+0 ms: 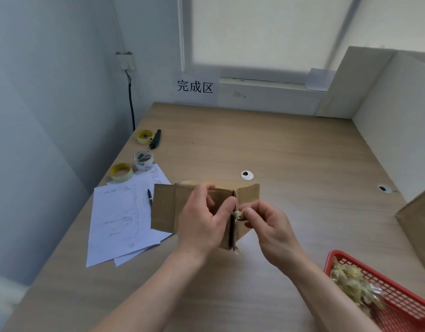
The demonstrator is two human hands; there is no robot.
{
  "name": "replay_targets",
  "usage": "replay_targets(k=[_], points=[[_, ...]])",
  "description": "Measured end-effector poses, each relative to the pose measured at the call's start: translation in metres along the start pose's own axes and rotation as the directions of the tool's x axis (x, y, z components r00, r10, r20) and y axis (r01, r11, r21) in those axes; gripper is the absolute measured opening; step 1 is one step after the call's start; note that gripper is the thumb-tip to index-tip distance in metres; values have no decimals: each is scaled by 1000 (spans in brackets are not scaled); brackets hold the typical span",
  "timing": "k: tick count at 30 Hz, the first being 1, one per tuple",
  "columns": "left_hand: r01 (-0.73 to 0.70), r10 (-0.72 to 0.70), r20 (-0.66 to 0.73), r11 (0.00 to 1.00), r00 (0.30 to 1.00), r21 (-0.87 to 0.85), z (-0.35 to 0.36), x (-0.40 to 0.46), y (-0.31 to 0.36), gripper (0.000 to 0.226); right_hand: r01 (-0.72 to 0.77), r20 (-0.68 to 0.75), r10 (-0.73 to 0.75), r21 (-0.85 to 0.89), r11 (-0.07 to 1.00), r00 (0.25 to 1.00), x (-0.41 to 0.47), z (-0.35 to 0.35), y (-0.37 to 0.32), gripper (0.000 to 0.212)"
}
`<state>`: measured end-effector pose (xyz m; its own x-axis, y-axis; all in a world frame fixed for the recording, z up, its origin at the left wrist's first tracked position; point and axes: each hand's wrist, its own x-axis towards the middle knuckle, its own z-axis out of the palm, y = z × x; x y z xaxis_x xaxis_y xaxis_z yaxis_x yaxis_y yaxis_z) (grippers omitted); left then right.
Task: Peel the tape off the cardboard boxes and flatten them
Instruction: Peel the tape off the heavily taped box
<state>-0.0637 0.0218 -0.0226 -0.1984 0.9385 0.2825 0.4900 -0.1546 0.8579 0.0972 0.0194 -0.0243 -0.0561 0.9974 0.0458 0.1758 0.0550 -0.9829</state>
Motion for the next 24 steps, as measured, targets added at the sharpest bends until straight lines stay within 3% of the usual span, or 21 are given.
replay_targets(k=[4, 7, 13, 19, 24], points=[[228, -253, 157, 960, 955, 162, -1, 19, 5, 47, 82, 42, -80, -63, 995, 996, -1, -1, 1, 26], [355, -373, 173, 926, 911, 128, 3, 16, 1, 37, 61, 77, -55, -79, 995, 996, 0, -1, 5, 24], [464, -468, 146, 884, 871, 67, 16, -6, -8, 34, -79, 61, 80, -24, 997, 995, -2, 0, 29, 17], [560, -556, 128, 828, 822, -2, 26, -28, -20, 41, -210, 166, 195, 76, 975, 967, -10, -7, 53, 19], [555, -554, 161, 831, 816, 44, 34, -35, -36, 22, -171, 173, 189, -113, 979, 967, -7, -7, 55, 37]])
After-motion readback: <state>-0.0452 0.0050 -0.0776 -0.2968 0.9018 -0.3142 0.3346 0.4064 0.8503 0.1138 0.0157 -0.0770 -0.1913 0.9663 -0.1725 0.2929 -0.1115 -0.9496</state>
